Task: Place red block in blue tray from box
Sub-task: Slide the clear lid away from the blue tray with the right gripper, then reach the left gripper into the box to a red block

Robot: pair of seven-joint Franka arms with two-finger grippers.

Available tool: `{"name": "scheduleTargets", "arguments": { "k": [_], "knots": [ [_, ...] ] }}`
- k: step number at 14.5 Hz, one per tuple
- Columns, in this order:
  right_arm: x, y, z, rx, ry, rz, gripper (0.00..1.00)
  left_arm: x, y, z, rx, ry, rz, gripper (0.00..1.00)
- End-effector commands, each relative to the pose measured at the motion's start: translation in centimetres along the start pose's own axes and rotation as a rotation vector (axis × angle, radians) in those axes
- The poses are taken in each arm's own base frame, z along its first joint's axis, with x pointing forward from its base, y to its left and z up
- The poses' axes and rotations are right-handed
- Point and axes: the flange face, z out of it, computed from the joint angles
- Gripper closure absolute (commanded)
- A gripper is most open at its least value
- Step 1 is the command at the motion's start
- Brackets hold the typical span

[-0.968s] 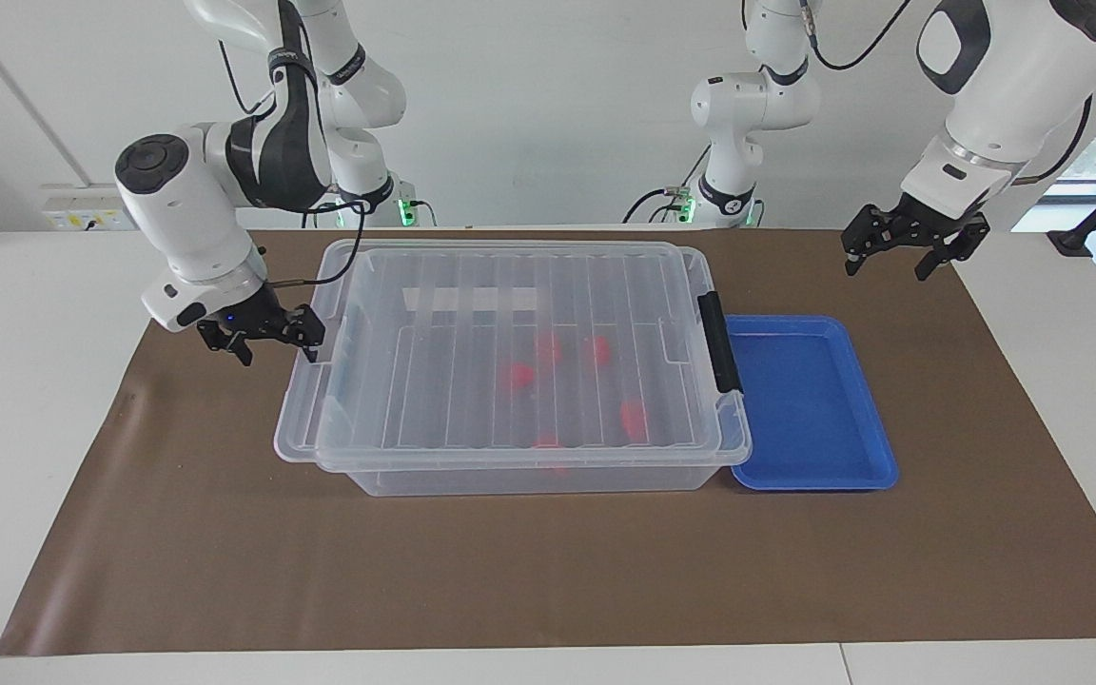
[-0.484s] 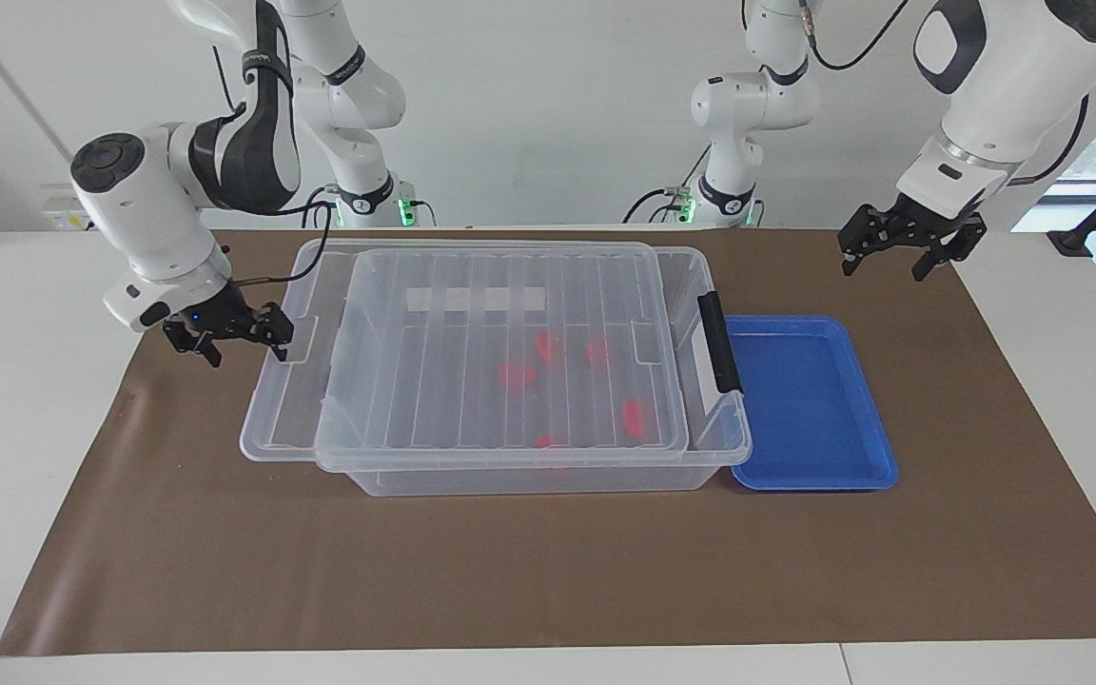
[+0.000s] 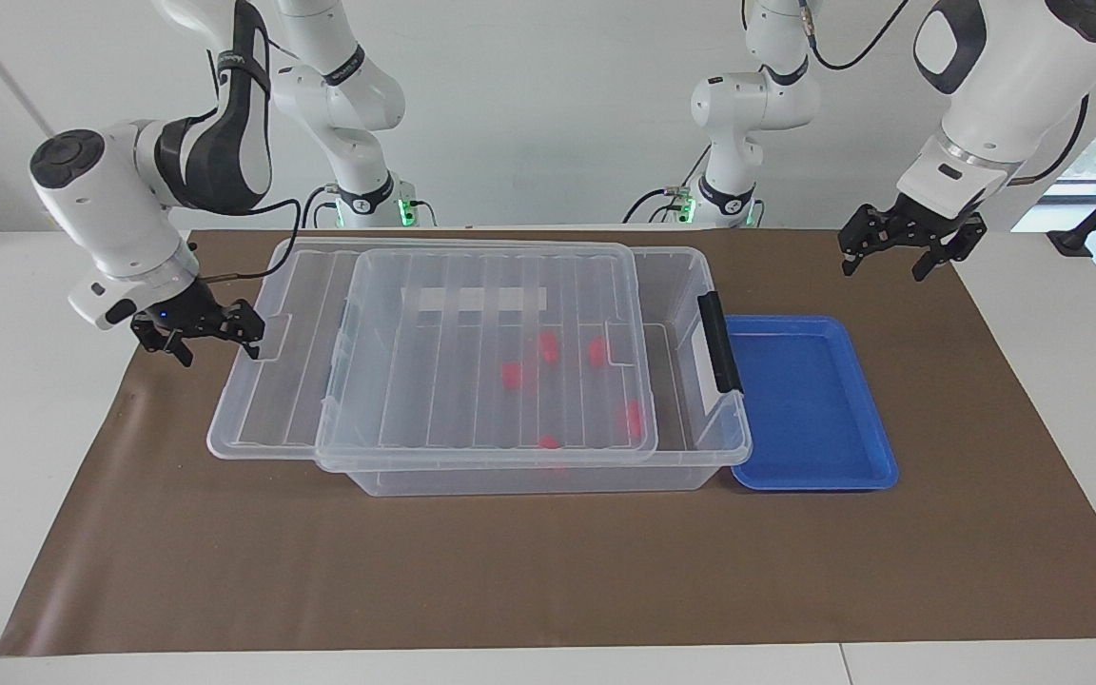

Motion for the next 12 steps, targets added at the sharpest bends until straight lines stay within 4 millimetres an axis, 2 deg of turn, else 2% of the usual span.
{"name": "scheduleTargets", "arguments": {
  "k": [1,3,6,8,10,12],
  "knots": [
    [-0.5,1.8,-0.5,-0.005,0.020,-0.023,0.00,-0.9,0.5,0.1,-0.013,0.002,-0.002,0.00],
    [-0.8,3.0,-0.7,-0.009,0.024,-0.025,0.00,-0.9,0.7,0.1,-0.013,0.004,0.002,0.00],
    [-1.2,5.0,-1.1,-0.016,0.031,-0.038,0.00,0.2,3.5,-0.3,-0.007,0.077,0.052,0.00],
    [-1.4,6.3,-1.1,-0.020,0.033,-0.048,0.00,0.3,5.8,0.2,-0.009,0.086,0.064,0.00],
    [-1.4,7.5,-1.5,-0.027,0.038,-0.059,0.00,0.5,9.9,1.2,-0.013,0.087,0.040,0.00],
    [-1.8,8.4,-1.5,-0.036,0.036,-0.066,0.00,0.3,14.6,3.5,-0.018,0.098,0.029,0.00]
  ]
}}
